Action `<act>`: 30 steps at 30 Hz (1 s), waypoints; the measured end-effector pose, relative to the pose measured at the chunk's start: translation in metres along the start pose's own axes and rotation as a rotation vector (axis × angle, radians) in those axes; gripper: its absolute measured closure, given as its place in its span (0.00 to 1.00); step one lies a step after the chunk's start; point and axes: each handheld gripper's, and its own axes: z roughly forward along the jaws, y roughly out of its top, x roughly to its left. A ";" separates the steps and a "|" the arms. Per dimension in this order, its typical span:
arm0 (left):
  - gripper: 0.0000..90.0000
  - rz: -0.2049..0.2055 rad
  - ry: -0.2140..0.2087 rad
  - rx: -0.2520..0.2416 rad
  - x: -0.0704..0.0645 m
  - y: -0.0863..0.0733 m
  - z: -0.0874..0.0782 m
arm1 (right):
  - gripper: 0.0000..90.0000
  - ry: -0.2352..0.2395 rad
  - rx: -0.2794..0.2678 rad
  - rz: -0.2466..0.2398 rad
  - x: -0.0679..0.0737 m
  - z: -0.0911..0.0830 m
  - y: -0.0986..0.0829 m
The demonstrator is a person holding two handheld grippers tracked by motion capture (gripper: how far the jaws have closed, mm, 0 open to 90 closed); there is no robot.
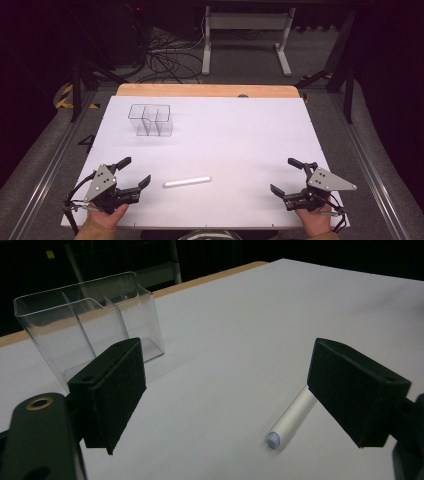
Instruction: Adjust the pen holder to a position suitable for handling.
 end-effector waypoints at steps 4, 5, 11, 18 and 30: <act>0.23 -0.019 -0.023 0.001 0.002 0.001 -0.001 | 0.02 0.005 -0.007 0.005 0.000 0.000 0.000; 0.22 -0.024 -0.022 -0.004 0.002 0.001 -0.001 | 0.02 0.007 -0.007 0.005 0.000 0.000 0.000; 0.22 -0.004 -0.021 -0.006 0.000 0.003 0.000 | 0.03 0.017 0.002 0.005 0.002 0.001 -0.001; 0.25 -0.039 -0.041 -0.005 0.004 0.005 0.000 | 0.03 0.019 0.006 0.008 0.002 0.002 -0.002; 0.24 -0.019 -0.069 0.023 0.013 0.024 0.008 | 0.03 0.043 0.026 0.017 0.004 0.007 -0.004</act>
